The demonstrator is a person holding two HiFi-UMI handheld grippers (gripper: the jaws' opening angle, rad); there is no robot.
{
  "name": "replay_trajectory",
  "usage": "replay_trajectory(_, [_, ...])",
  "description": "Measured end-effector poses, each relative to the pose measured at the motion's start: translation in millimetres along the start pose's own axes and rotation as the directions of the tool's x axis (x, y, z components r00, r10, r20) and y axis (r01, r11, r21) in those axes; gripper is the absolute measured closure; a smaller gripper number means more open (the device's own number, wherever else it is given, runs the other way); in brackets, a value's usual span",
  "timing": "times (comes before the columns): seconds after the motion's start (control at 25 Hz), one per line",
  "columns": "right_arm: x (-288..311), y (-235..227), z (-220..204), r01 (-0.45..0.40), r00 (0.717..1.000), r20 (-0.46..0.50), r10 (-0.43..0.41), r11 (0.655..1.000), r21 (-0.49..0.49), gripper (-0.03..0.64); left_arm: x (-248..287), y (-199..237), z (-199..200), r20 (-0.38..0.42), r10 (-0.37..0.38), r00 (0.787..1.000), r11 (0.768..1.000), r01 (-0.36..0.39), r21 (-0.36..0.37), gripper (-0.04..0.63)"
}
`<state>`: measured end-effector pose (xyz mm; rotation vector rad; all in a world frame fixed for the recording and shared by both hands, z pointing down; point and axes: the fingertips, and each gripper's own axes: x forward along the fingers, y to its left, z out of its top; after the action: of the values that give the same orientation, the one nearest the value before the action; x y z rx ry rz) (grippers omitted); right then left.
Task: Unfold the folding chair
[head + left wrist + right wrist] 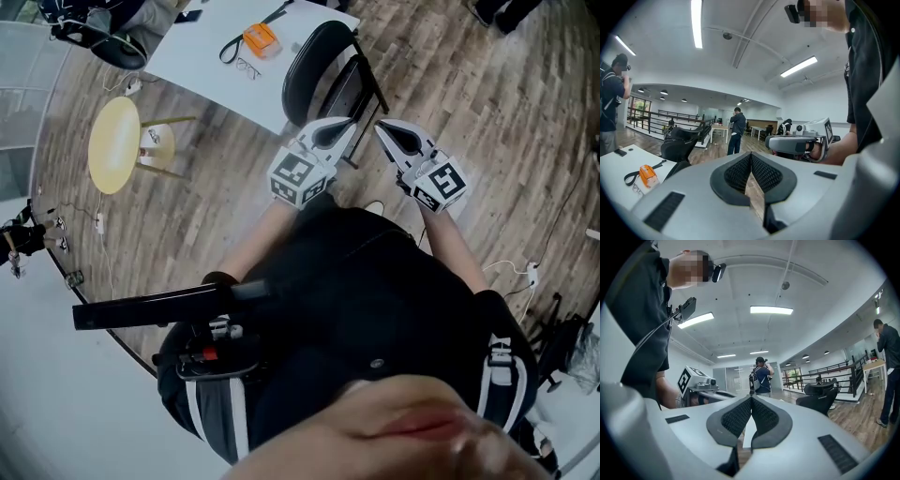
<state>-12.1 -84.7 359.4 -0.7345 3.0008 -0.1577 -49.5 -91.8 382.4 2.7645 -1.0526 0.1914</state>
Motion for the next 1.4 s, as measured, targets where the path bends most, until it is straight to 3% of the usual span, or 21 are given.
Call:
replay_trajectory(0.48, [106.4,-48.8,-20.5,0.156,0.985,-0.069,-0.156,0.988,-0.011,0.609,13.8,121.9,-9.4,-0.08,-0.128,0.989,0.992,0.128,-0.005,0.591])
replay_trajectory(0.76, [163.4,-69.0,-31.1,0.234,0.969,-0.083,-0.234,0.972,-0.007,0.609,26.7,204.4,-39.4,-0.209,-0.101,0.973,0.995,0.092,-0.05,0.59])
replay_trajectory(1.0, [192.7,-76.1,-47.4,0.304,0.946,-0.117,-0.301,0.953,0.011,0.609,40.9,268.7,-71.8,-0.35,-0.081,0.933,0.989,0.033,-0.141,0.589])
replay_trajectory(1.12, [197.6,-78.2,-52.1,0.345,0.932,-0.126,-0.34,0.939,0.015,0.609,49.2,289.2,-85.9,-0.411,-0.079,0.908,0.988,0.018,-0.151,0.589])
replay_trajectory(1.2, [197.7,-80.4,-55.5,0.367,0.924,-0.131,-0.36,0.93,0.029,0.609,57.2,301.9,-98.8,-0.461,-0.079,0.884,0.987,0.005,-0.159,0.584])
replay_trajectory(1.4, [195.4,-83.3,-58.9,0.397,0.911,-0.137,-0.389,0.917,0.039,0.609,73.7,319.8,-130.6,-0.571,-0.136,0.81,0.969,-0.009,-0.245,0.465])
